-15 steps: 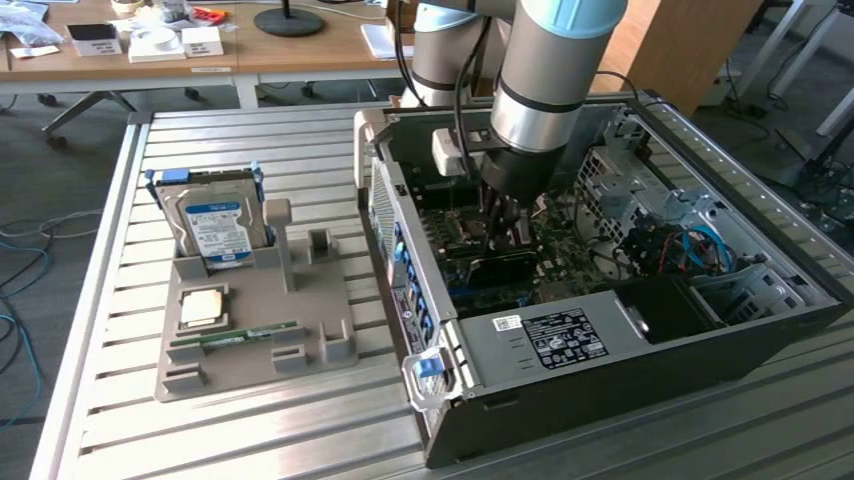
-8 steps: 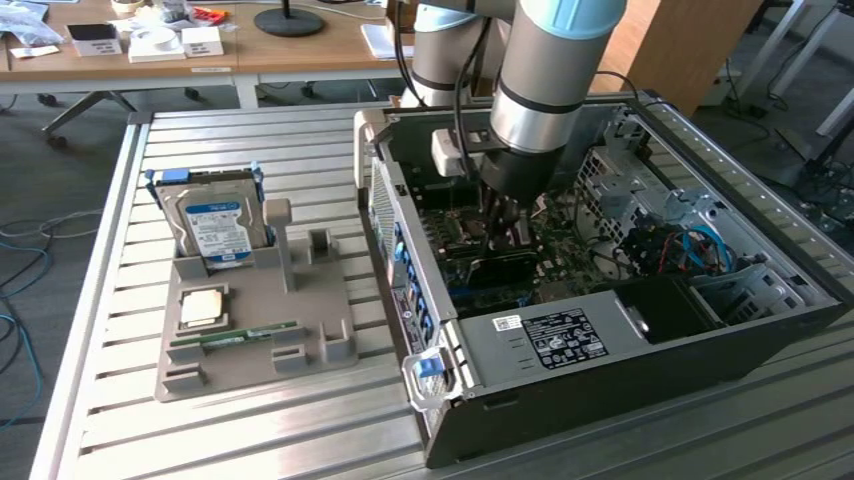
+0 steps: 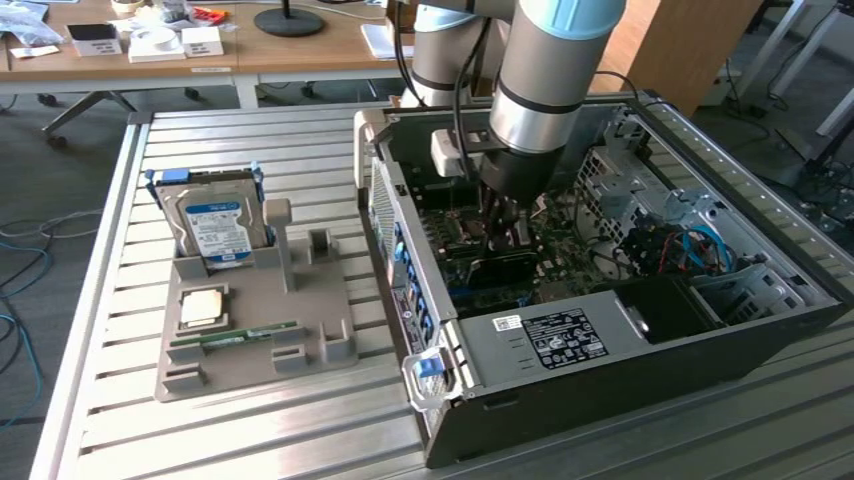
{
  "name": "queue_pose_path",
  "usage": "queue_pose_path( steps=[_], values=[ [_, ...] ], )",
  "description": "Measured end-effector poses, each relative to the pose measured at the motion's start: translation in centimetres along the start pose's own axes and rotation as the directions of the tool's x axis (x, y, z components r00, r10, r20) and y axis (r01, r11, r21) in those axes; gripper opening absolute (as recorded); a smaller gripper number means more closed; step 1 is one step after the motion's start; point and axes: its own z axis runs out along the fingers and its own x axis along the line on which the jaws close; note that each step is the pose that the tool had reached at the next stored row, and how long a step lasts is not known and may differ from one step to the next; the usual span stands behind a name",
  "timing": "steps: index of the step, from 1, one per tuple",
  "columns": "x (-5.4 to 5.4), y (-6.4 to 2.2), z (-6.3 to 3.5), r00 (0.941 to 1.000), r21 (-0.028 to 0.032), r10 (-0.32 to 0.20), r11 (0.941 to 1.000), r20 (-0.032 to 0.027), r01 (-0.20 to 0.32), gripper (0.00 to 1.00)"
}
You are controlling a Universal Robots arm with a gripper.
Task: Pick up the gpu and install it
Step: 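Press down on the gpu until it lock into place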
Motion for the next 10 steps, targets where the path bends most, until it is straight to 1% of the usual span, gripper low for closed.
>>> queue_pose_path(
  steps=[7,10],
  values=[
    [-0.01,0.00,0.02,1.0000,0.0002,0.000,1.0000,0.0006,0.000,0.11],
    [-0.03,0.00,-0.23,1.0000,0.0007,0.000,1.0000,0.0018,0.000,0.11]
  ],
)
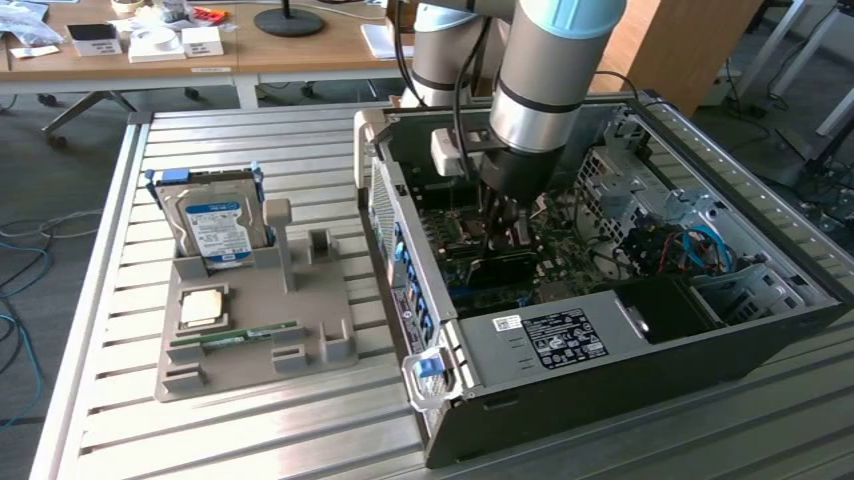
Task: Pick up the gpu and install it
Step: 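Press down on the gpu until it lock into place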
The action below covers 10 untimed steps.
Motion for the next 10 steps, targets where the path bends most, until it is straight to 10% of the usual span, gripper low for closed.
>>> queue_pose_path(
  steps=[10],
  values=[
    [-0.1,-0.03,-2.84,1.0000,-0.0005,0.000,1.0000,-0.0014,0.000,0.11]
  ],
)
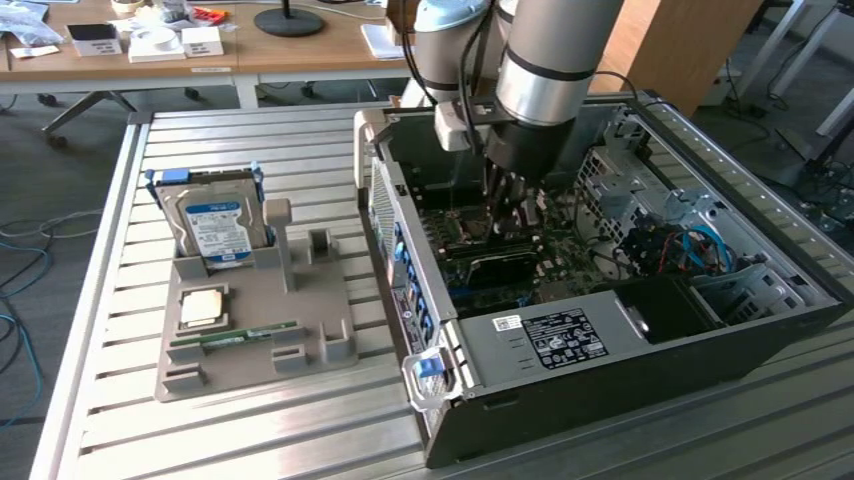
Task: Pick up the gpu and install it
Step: 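Press down on the gpu until it lock into place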
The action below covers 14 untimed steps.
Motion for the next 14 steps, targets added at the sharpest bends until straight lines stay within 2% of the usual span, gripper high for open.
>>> queue_pose_path(
  steps=[14],
  values=[
    [-0.1,-0.05,-4.29,1.0000,0.0006,0.000,1.0000,0.0001,0.000,0.11]
  ],
)
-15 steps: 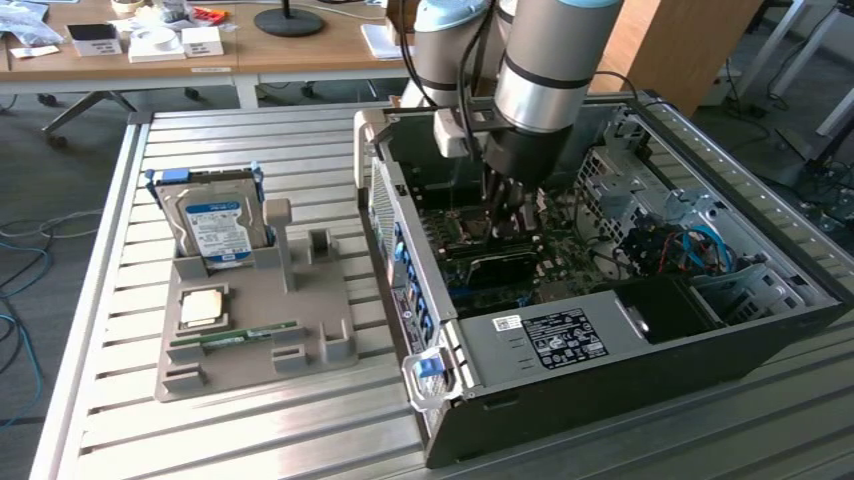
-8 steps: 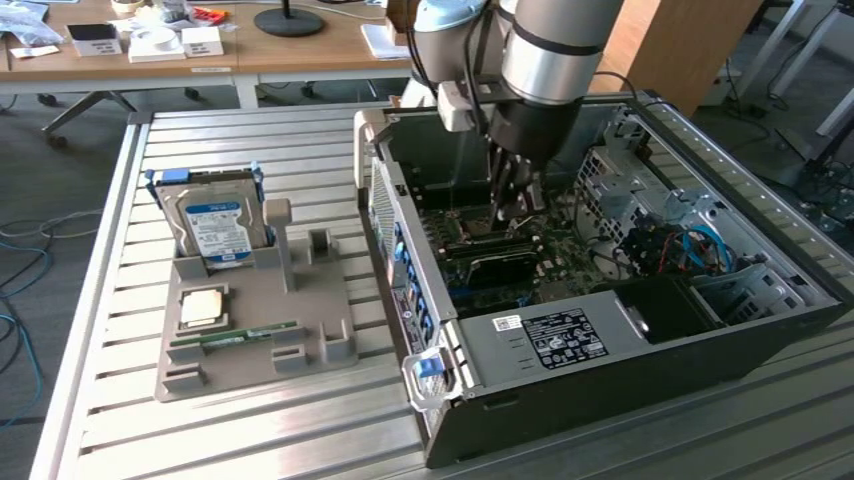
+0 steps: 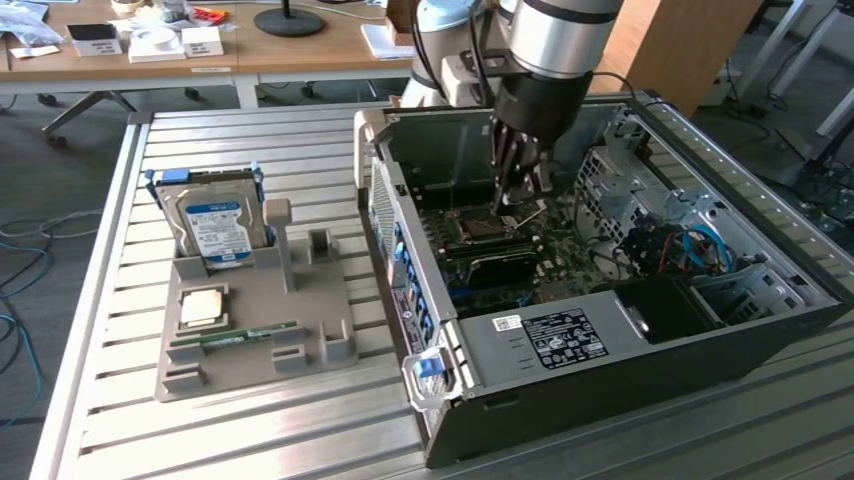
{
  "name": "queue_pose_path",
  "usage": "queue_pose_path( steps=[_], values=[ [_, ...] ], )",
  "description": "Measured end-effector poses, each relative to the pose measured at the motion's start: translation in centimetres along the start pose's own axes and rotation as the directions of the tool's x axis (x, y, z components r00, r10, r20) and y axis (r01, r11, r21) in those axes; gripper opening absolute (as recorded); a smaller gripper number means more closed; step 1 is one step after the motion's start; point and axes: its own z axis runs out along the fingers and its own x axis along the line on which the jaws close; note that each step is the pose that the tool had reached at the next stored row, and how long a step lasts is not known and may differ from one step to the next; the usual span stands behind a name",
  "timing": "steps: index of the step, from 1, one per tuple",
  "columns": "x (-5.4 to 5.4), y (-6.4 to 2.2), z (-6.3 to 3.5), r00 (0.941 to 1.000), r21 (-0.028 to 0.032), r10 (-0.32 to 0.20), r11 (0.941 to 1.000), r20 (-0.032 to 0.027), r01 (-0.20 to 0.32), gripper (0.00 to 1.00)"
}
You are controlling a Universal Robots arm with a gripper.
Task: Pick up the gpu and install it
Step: 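Press down on the gpu until it lock into place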
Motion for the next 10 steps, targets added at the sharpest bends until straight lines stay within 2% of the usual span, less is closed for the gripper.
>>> queue_pose_path(
  steps=[4,10],
  values=[
    [-0.02,-0.01,-0.76,1.0000,0.0003,0.000,1.0000,-0.0001,0.000,0.11],
    [-0.02,-0.01,-0.76,1.0000,0.0003,0.000,1.0000,0.0000,0.000,0.11]
  ],
)
